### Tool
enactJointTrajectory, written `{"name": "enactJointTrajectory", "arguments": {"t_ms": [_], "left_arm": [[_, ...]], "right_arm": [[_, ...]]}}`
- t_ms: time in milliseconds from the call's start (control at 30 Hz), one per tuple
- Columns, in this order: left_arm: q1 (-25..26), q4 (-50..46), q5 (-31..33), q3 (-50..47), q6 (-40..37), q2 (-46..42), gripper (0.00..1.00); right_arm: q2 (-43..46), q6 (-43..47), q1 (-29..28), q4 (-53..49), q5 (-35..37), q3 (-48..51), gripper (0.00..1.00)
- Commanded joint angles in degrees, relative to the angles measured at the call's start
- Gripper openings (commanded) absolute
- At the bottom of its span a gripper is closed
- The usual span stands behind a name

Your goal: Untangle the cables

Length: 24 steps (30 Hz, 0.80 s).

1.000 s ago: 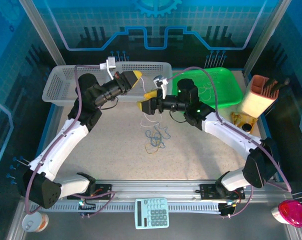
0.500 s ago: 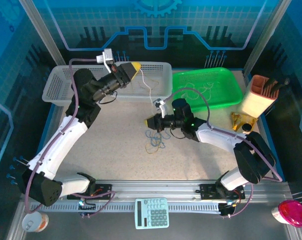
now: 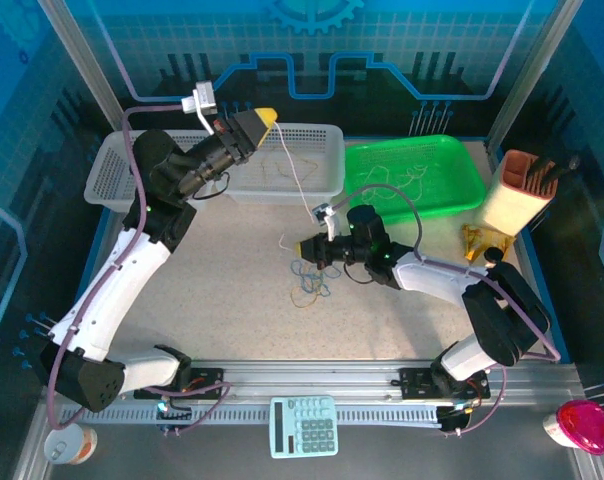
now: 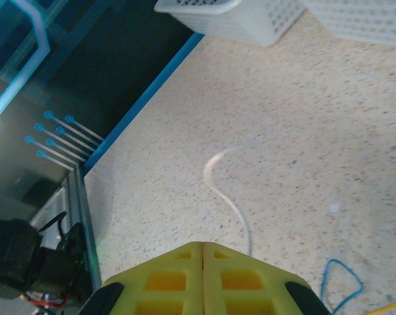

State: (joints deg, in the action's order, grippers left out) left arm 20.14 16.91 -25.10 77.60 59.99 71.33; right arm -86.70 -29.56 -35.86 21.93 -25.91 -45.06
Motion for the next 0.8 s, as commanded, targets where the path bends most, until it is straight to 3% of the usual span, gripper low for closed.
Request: {"name": "enactJointTrajectory", "arguments": {"t_ms": [0, 200, 333, 367, 433, 533, 767], "left_arm": [[-0.1, 1.9, 1.5, -1.3, -0.8, -0.7, 0.00], [-0.2, 2.2, 5.4, -12.0, -2.2, -4.4, 0.00], [-0.3, 2.6, 5.9, -17.7, -2.6, -4.9, 0.04], [-0.3, 3.1, 5.7, -18.7, -2.6, -4.7, 0.07], [-0.4, 4.5, 5.0, -20.3, -2.8, -4.1, 0.25], [-0.4, 6.3, 4.5, -21.9, -3.3, -3.6, 0.43], [-1.1, 5.9, 4.4, -22.9, -4.2, -3.8, 0.73]], "right_arm": [[1.9, 0.2, 2.9, -4.6, 4.0, -3.6, 0.00], [2.8, 1.1, 6.0, -24.4, 26.8, -18.2, 0.00], [-0.9, -0.1, 10.2, -27.7, 31.3, -26.2, 0.00], [-1.9, -0.1, 11.1, -27.9, 31.6, -27.9, 0.00], [-4.1, 0.2, 12.8, -28.5, 33.1, -31.4, 0.00], [-6.7, -0.2, 15.5, -29.2, 34.7, -36.0, 0.00], [-9.9, -2.5, 21.5, -30.3, 40.8, -42.4, 0.00]]}}
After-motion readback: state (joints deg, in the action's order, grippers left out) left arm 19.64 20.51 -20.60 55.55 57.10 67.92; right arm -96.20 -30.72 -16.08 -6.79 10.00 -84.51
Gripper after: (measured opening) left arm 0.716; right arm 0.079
